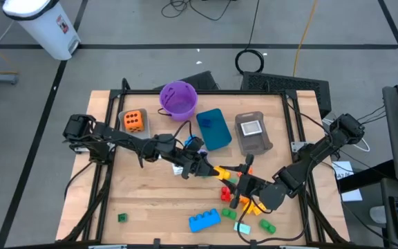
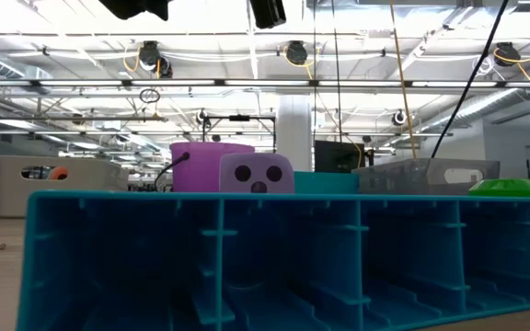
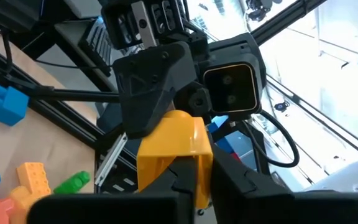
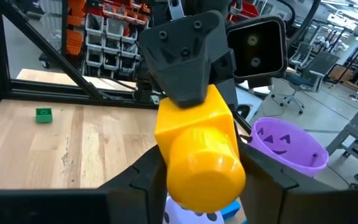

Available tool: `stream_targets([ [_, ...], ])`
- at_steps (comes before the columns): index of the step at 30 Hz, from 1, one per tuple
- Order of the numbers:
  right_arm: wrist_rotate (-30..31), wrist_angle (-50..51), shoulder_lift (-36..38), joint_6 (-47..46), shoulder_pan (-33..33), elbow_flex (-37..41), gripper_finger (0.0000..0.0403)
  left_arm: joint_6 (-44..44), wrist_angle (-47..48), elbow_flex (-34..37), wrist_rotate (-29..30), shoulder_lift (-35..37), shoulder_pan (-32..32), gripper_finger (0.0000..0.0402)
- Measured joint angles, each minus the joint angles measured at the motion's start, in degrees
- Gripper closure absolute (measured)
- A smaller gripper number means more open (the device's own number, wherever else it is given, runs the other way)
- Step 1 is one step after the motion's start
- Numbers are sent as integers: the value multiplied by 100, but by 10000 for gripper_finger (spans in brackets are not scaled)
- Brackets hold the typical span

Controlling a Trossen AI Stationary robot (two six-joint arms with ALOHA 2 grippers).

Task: Pick & Place Toys
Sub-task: Put the yellow game piece into the blue bin

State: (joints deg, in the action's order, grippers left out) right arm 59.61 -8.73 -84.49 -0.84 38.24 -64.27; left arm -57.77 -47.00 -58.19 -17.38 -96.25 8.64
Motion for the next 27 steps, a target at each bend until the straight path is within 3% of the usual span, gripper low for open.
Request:
stream_targets([
  [10, 1, -24, 0, -2, 0, 0, 260, -67, -19, 0, -107, 0, 0, 312],
  [18, 30, -6, 0, -2, 0, 0, 260, 187, -30, 0, -126, 0, -49, 232],
  [27, 59, 11, 0, 0, -22, 0, 258, -71, -61, 0, -1255, 0, -465, 193],
])
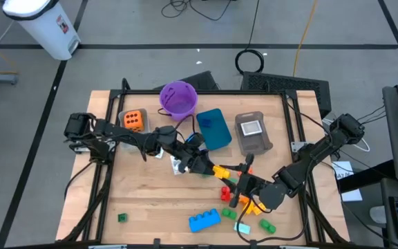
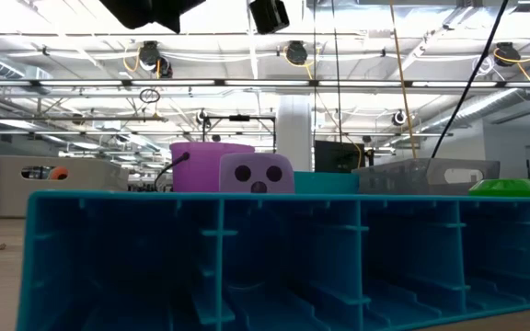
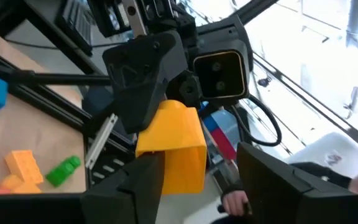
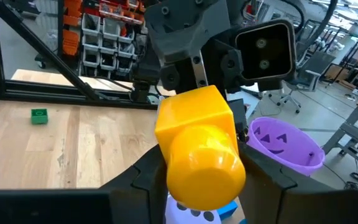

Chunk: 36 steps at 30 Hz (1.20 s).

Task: Pick & Place Toys
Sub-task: Put the yellow game piece into the blue bin

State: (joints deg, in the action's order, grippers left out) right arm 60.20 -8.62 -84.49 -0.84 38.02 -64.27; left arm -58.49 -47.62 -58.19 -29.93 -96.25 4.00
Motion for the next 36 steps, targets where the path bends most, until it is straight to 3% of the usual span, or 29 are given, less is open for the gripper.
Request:
stream_targets([
  [13, -23, 161, 276, 55, -328, 0, 257, -99, 80, 1, -973, 110, -598, 192],
  [27, -52, 467, 686, 213, -987, 0, 258, 303, 1059, 11, -1969, 1007, -2062, 192],
  [36, -950, 455, 1028, 206, -1791, -2, 260, 643, 1184, 9, -2062, 2033, -3131, 192],
])
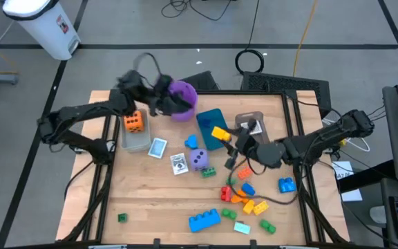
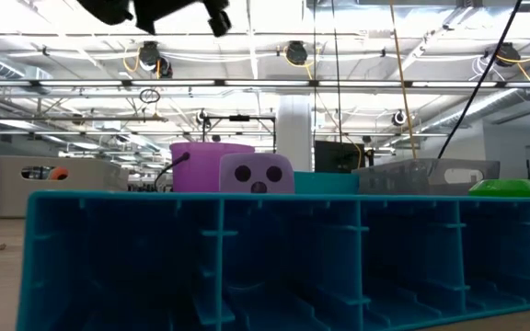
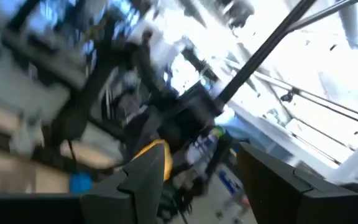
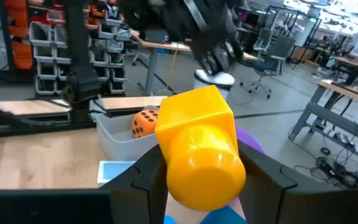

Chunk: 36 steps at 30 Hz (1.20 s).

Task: Pick & Place Toys
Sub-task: Put the yellow game piece into the blue bin

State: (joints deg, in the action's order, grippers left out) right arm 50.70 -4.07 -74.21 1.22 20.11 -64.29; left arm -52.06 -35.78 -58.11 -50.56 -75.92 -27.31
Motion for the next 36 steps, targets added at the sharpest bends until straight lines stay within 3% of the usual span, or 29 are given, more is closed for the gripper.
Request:
stream_targets([
  [5, -492, 338, 43, -15, -582, -288, 263, 103, -178, -2, 98, 709, -488, 192],
  [10, -1174, 1374, -61, -491, -1371, -905, 262, 352, -191, -7, 283, 1395, -793, 192],
  [18, -2794, 3075, -619, -1395, -2531, -1831, 262, 795, 39, -7, 185, 1993, -830, 192],
  [21, -3386, 3333, -921, -1724, -2807, -1991, 262, 1057, 561, -9, 156, 2152, -830, 192],
  [28, -4141, 4085, -1700, -2177, -3287, -2002, 262, 1857, 2258, -7, 172, 2283, -608, 192],
  [36, -4877, 4242, -2538, -1805, -3830, -1998, 262, 2380, 3499, 6, 826, 2160, -21, 192],
])
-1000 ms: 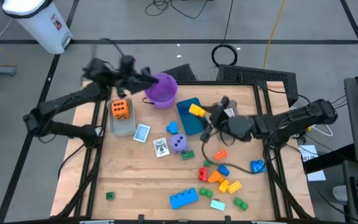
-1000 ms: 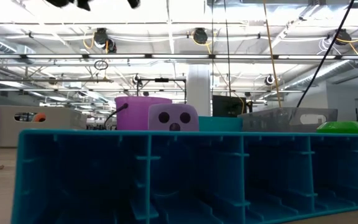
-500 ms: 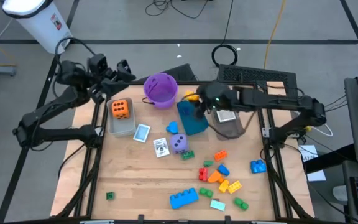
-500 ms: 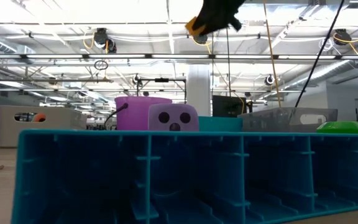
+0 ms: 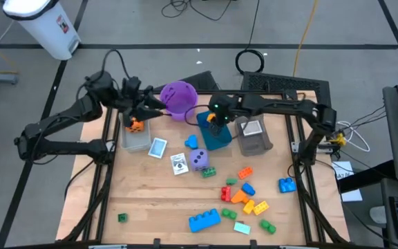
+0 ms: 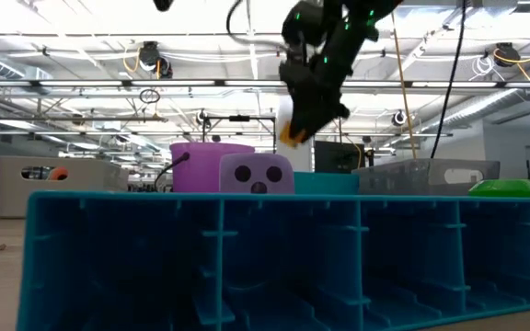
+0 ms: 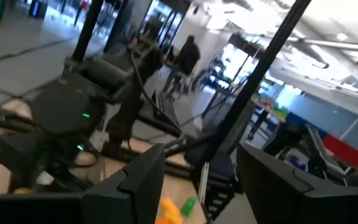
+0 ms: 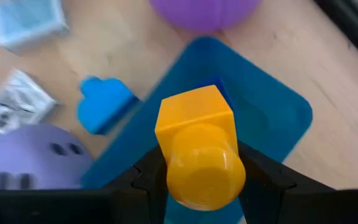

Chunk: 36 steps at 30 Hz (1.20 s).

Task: Pick & Place Toys
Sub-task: Put the yellow game piece into the blue bin

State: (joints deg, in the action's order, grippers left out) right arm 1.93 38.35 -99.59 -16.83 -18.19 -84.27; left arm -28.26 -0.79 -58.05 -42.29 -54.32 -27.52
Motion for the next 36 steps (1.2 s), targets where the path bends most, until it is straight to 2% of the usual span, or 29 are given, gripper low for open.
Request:
stream_targets([
  [9, -671, 13, -547, 555, -531, 0, 261, 167, 101, -8, 863, 18, 568, 192],
  [22, -650, -75, -653, 2197, -925, 0, 261, 265, 110, -8, 1846, 19, 714, 192],
  [28, -670, -159, -764, 2591, -998, 0, 261, 388, 158, -8, 2005, 19, 711, 192],
  [36, -670, -261, -1138, 2513, -987, 2, 261, 410, 278, -8, 2003, -59, 709, 192],
])
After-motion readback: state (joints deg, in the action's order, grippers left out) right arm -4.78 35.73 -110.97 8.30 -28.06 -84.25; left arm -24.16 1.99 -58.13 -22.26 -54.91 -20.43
